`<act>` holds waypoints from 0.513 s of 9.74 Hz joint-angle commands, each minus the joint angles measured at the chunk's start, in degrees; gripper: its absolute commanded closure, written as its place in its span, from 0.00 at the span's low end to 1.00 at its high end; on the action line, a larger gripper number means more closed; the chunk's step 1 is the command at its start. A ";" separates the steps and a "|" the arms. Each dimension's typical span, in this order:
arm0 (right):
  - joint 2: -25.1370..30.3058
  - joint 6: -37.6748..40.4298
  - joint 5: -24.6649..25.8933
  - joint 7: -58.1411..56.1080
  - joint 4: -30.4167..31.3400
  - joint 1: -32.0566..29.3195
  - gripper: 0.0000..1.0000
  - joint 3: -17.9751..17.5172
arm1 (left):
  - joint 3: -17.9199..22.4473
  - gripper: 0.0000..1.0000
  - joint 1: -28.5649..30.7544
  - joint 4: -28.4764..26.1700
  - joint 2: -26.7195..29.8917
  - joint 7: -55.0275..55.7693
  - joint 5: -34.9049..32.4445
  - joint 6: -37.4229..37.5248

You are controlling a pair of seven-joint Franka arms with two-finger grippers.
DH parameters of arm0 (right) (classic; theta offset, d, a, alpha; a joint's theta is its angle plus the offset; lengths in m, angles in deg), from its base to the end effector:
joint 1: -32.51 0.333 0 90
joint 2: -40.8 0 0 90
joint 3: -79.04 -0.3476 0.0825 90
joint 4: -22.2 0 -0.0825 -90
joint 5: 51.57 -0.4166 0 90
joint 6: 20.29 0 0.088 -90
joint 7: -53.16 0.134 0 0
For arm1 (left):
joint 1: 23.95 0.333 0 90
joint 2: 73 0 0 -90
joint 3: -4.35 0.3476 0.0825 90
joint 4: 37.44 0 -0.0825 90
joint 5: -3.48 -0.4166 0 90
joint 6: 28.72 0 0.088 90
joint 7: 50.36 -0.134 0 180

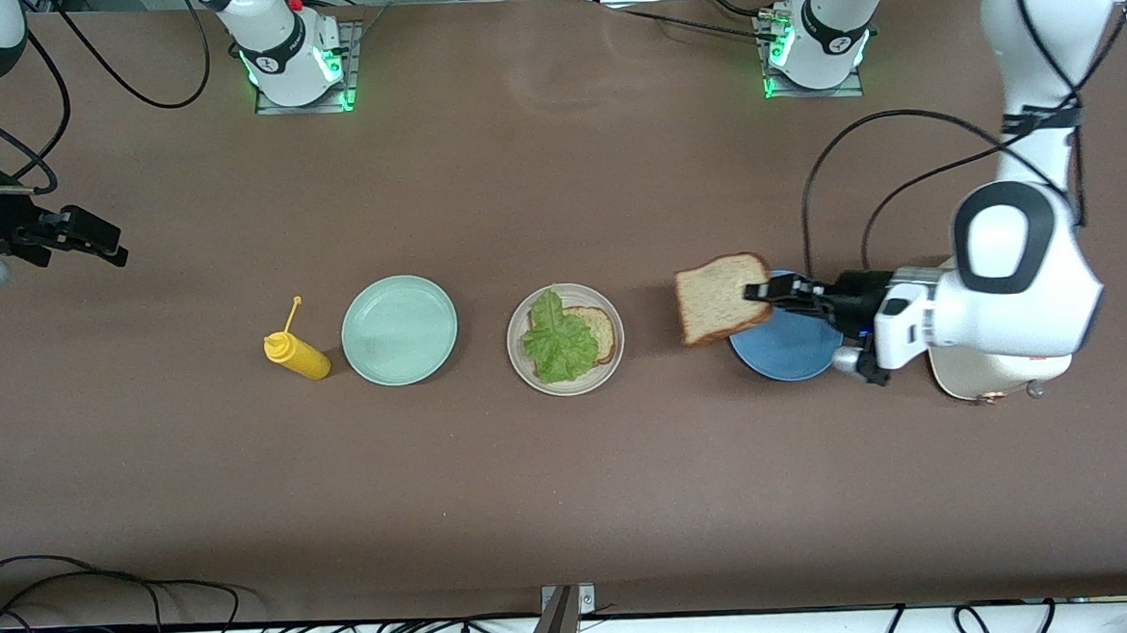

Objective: Make sandwich on beige plate with both arms
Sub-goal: 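Carry the bread slice over the beige plate and lower it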

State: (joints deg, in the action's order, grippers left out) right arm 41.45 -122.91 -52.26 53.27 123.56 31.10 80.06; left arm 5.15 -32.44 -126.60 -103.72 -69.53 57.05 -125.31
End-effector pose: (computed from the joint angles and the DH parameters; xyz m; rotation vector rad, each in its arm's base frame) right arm 0.5952 -0.0240 0.5542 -3.1290 0.0732 -0.0525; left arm 0.6836 -0.1936 0.3384 2.1969 -0.1652 -0.3394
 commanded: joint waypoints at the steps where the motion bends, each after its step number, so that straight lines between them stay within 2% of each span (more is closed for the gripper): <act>1: -0.38 -1.17 -0.98 -0.20 -0.81 -0.71 0.00 -0.58 | 0.78 1.00 -6.59 -2.48 -1.27 1.76 7.74 -10.57; 2: -0.29 -1.79 -0.46 -0.20 -0.90 -0.44 0.00 -0.75 | 0.87 1.00 -9.24 -3.03 -2.23 2.20 9.70 -15.95; 4: -0.29 -1.36 -0.28 -0.19 -0.98 -0.09 0.00 -0.67 | 0.78 1.00 -12.33 -2.95 -3.64 2.38 13.30 -20.89; 5: -0.21 -1.01 -0.20 0.15 -0.99 -0.09 0.00 -0.75 | 0.78 1.00 -15.65 -3.03 -5.04 3.25 15.41 -26.49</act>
State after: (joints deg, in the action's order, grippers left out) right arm 41.40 -124.60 -52.25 53.28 123.53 31.18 79.72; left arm 5.01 -44.77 -129.52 -107.84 -67.24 69.06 -146.99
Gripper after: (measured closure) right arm 0.000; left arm 0.907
